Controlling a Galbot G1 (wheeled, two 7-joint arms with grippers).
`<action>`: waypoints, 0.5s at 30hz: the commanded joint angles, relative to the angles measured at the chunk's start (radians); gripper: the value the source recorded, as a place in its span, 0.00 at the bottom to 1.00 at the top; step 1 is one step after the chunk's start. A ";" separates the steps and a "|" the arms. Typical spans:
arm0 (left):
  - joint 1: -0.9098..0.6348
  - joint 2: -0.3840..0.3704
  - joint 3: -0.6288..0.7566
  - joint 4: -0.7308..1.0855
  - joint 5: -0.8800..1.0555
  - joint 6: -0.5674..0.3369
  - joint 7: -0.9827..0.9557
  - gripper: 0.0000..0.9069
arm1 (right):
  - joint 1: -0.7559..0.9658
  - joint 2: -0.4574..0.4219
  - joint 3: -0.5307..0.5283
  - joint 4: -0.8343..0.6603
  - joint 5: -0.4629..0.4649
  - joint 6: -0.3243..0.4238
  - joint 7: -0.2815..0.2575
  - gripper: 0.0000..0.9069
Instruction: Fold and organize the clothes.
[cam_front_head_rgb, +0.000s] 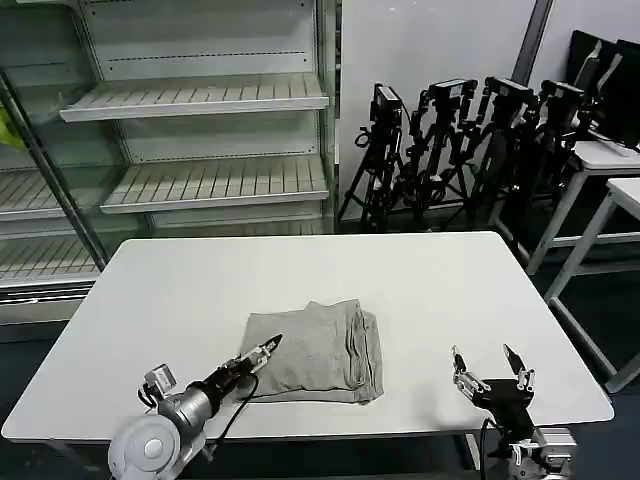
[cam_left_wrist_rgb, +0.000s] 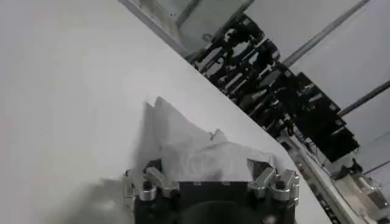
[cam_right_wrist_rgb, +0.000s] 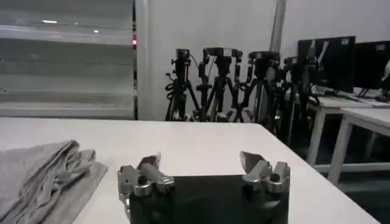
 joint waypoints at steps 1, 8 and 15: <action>-0.036 -0.005 0.009 0.026 -0.015 0.002 -0.003 0.02 | -0.005 0.003 0.001 0.007 0.000 -0.001 0.001 1.00; -0.033 -0.008 0.000 0.018 -0.027 0.001 -0.007 0.02 | -0.004 0.009 -0.004 0.015 -0.002 -0.003 0.003 1.00; -0.026 -0.023 -0.017 0.003 -0.047 0.001 -0.022 0.01 | -0.008 0.014 -0.003 0.023 -0.003 -0.003 0.003 1.00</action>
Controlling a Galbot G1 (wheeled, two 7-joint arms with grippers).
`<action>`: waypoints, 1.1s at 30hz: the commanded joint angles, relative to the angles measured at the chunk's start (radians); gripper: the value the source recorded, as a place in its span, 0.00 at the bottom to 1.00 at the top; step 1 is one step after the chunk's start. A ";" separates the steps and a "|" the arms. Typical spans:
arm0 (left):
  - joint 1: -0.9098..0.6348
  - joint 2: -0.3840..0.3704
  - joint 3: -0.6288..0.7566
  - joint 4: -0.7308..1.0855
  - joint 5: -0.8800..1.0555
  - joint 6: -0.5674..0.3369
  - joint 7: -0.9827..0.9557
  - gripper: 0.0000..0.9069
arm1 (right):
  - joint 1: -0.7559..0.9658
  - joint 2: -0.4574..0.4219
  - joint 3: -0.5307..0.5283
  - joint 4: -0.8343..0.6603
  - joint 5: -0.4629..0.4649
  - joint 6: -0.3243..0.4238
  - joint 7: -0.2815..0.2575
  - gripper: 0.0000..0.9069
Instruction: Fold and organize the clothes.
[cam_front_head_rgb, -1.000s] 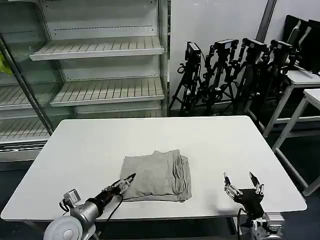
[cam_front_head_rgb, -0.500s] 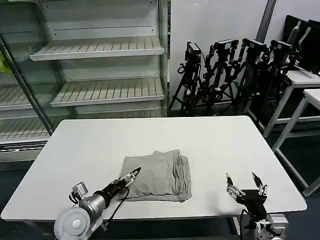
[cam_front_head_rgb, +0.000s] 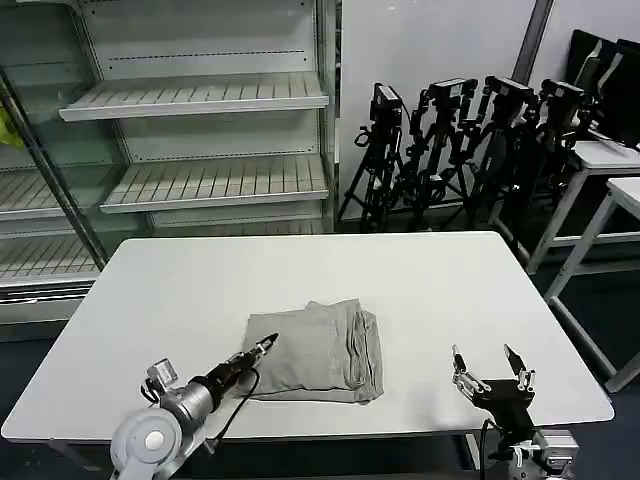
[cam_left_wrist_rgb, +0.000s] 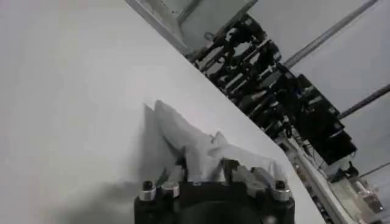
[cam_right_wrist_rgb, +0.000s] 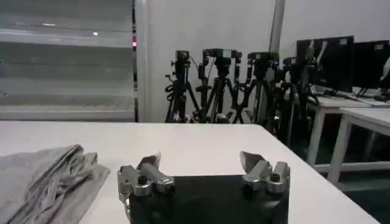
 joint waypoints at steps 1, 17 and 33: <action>0.001 -0.014 -0.014 -0.010 -0.023 -0.002 -0.009 0.02 | -0.003 0.002 0.002 0.006 -0.001 0.000 0.000 1.00; 0.091 0.057 -0.223 -0.061 -0.097 0.000 -0.025 0.02 | 0.005 0.010 -0.003 0.026 0.000 0.001 0.000 1.00; 0.254 0.457 -0.787 -0.091 -0.153 0.003 0.007 0.02 | 0.119 -0.018 -0.057 -0.030 0.044 -0.002 -0.003 1.00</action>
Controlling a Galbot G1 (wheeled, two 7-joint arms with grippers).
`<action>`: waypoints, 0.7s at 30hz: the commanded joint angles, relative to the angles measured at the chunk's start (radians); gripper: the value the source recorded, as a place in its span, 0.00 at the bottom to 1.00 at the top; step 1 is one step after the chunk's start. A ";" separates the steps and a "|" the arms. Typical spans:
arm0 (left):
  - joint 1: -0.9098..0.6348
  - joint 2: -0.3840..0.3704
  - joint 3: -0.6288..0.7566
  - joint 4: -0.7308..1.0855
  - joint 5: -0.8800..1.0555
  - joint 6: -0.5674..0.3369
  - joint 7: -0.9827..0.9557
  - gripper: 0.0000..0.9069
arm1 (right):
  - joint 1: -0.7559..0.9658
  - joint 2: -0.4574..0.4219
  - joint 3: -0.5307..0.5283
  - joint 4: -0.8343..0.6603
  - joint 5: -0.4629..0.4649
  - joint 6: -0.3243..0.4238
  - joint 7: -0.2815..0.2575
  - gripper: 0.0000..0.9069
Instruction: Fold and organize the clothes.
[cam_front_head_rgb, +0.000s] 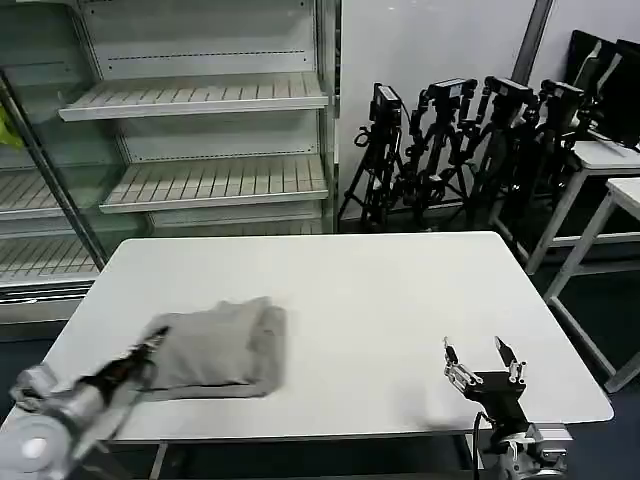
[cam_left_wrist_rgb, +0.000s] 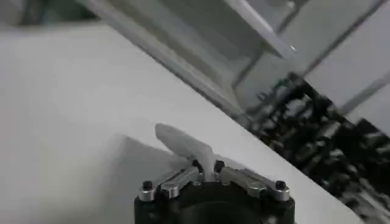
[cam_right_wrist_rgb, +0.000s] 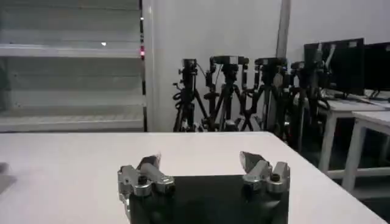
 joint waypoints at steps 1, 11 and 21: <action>0.071 0.230 -0.268 -0.080 -0.029 -0.001 0.003 0.02 | 0.052 -0.007 -0.015 -0.017 0.019 0.000 -0.002 1.00; -0.258 -0.019 0.529 -0.070 0.296 -0.004 -0.024 0.02 | -0.007 -0.004 -0.005 0.029 -0.032 0.006 -0.005 1.00; -0.598 -0.397 0.923 0.174 0.468 -0.004 -0.075 0.02 | -0.020 0.016 0.003 -0.008 -0.074 0.014 -0.010 1.00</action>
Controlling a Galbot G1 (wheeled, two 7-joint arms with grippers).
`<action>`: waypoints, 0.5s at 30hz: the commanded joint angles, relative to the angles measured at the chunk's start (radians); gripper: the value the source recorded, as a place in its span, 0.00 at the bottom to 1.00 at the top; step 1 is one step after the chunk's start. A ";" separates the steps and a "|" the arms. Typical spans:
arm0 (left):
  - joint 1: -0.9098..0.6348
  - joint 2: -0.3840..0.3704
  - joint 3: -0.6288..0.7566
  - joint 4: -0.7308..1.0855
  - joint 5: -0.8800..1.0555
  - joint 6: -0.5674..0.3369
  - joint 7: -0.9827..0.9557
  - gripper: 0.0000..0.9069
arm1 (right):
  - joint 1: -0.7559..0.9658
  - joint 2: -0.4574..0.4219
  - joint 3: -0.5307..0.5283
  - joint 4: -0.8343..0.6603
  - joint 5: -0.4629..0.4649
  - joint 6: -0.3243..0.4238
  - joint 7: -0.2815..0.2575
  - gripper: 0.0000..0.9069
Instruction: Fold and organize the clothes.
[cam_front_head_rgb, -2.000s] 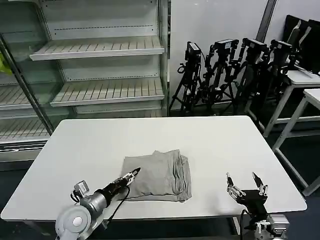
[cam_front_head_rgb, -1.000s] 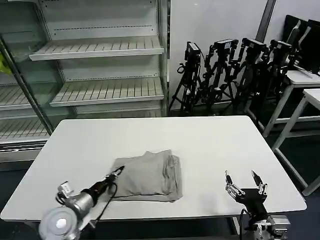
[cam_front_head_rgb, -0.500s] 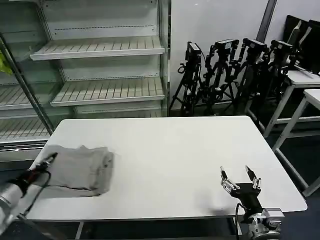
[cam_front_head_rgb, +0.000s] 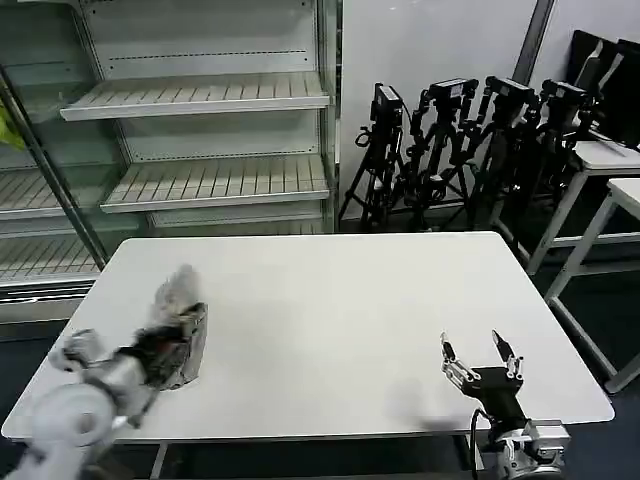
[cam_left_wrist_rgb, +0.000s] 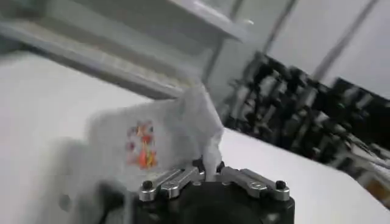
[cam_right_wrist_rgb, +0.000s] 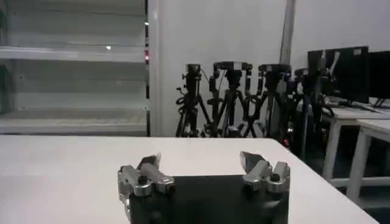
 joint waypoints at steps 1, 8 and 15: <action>-0.385 -0.357 0.550 0.216 0.210 0.000 -0.049 0.02 | -0.015 0.011 0.002 -0.015 -0.038 0.008 -0.003 1.00; -0.458 -0.475 0.635 0.397 0.261 -0.002 -0.058 0.02 | -0.003 0.018 0.001 -0.032 -0.035 0.012 -0.004 1.00; -0.481 -0.534 0.667 0.438 0.341 -0.002 -0.047 0.54 | 0.028 0.016 -0.005 -0.046 -0.015 0.007 0.001 1.00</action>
